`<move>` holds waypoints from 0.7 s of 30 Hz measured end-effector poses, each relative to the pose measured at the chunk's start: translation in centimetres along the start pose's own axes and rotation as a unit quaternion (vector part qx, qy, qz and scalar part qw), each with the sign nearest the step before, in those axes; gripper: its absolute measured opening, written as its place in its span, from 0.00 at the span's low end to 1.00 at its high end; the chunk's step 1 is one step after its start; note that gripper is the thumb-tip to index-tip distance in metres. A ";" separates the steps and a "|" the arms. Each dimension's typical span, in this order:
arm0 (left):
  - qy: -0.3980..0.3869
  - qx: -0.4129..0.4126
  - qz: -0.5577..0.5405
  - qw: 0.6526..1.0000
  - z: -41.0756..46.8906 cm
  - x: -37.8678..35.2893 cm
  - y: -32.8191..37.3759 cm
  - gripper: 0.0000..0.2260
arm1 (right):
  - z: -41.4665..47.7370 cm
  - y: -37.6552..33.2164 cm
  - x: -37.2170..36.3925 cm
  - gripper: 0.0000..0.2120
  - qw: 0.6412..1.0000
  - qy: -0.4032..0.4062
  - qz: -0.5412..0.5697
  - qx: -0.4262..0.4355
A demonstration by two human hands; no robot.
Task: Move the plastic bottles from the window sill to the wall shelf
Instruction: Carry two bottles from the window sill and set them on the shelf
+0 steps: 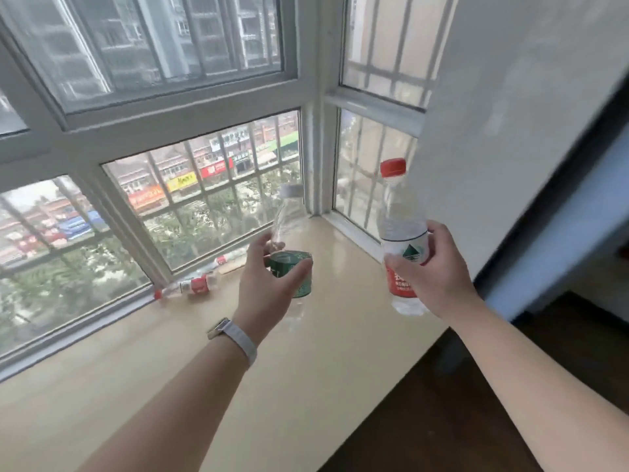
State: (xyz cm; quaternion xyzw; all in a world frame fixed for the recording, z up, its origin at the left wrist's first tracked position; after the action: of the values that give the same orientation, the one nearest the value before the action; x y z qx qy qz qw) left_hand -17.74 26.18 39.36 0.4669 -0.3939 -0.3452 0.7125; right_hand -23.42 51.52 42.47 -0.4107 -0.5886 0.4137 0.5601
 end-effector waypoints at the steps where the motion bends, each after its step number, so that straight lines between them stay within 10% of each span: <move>1: -0.013 -0.004 0.001 1.000 0.6 -1.6 0.6 0.30 | 0.4 0.5 1.4 0.26 1.000 0.016 0.000 -0.005; 21: -0.286 -0.138 -0.044 0.947 2.1 -36.3 11.8 0.27 | 2.5 9.3 29.4 0.24 0.963 0.255 0.061 -0.062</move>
State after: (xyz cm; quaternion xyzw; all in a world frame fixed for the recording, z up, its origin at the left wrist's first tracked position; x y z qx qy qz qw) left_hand -34.52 60.40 42.33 0.2625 -0.5090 -0.5460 0.6115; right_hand -26.72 82.30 42.96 -0.5714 -0.4243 0.2914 0.6392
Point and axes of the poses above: each hand's wrist, its own z-axis towards the middle knuckle, its own x-axis out of the back of the hand, y = z × x, the point moved 2 cm from there along z, towards the middle knuckle, and after that the axes turned 9 degrees about -x, right-handed, at the moved point
